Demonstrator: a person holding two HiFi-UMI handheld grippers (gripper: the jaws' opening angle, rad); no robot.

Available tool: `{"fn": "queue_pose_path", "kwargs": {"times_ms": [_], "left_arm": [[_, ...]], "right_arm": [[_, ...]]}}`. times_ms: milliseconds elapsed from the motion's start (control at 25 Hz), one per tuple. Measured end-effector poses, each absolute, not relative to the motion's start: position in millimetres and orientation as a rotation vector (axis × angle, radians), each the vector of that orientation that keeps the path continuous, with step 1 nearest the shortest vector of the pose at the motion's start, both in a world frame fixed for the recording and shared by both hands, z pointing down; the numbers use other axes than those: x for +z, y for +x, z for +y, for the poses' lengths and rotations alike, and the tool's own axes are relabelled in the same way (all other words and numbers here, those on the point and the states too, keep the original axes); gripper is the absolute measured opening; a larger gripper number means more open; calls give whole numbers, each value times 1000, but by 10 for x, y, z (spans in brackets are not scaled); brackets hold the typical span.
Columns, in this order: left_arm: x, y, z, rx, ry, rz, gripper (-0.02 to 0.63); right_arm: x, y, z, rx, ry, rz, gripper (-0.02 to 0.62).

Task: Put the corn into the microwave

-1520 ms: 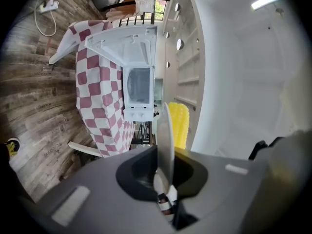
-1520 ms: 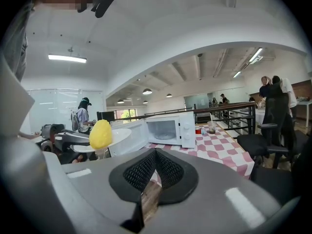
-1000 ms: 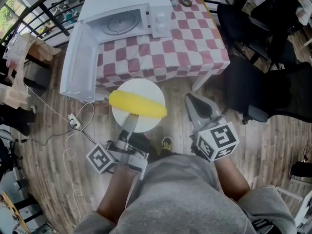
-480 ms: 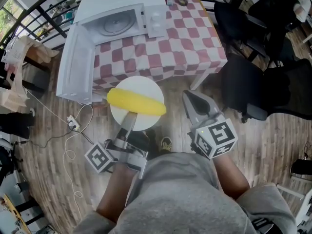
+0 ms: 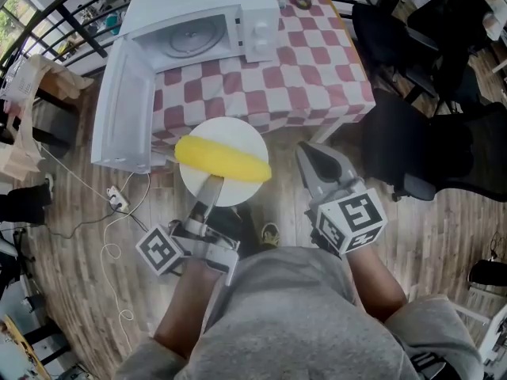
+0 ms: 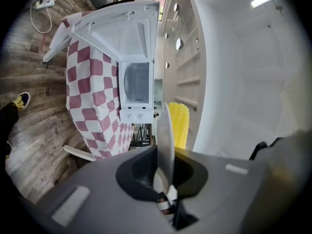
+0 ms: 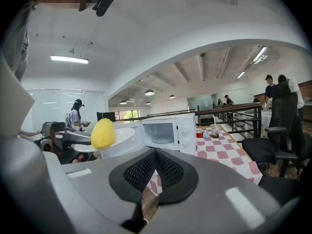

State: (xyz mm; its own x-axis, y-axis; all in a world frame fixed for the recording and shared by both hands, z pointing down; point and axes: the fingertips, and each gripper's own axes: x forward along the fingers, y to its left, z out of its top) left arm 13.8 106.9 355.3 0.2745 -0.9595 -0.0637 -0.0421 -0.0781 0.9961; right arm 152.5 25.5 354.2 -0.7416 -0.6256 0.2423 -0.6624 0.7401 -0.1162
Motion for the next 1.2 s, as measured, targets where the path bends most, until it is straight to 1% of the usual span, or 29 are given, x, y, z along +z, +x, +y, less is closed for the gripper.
{"fn": "queue_pose_path", "kwargs": {"times_ms": [520, 1200], "left_arm": [[3657, -390, 321, -1034, 1397, -996, 20], [3645, -959, -502, -992, 1395, -955, 20]], "right_arm": [[3635, 874, -448, 284, 964, -2735, -3], [3607, 294, -1165, 317, 1025, -2689, -3]]}}
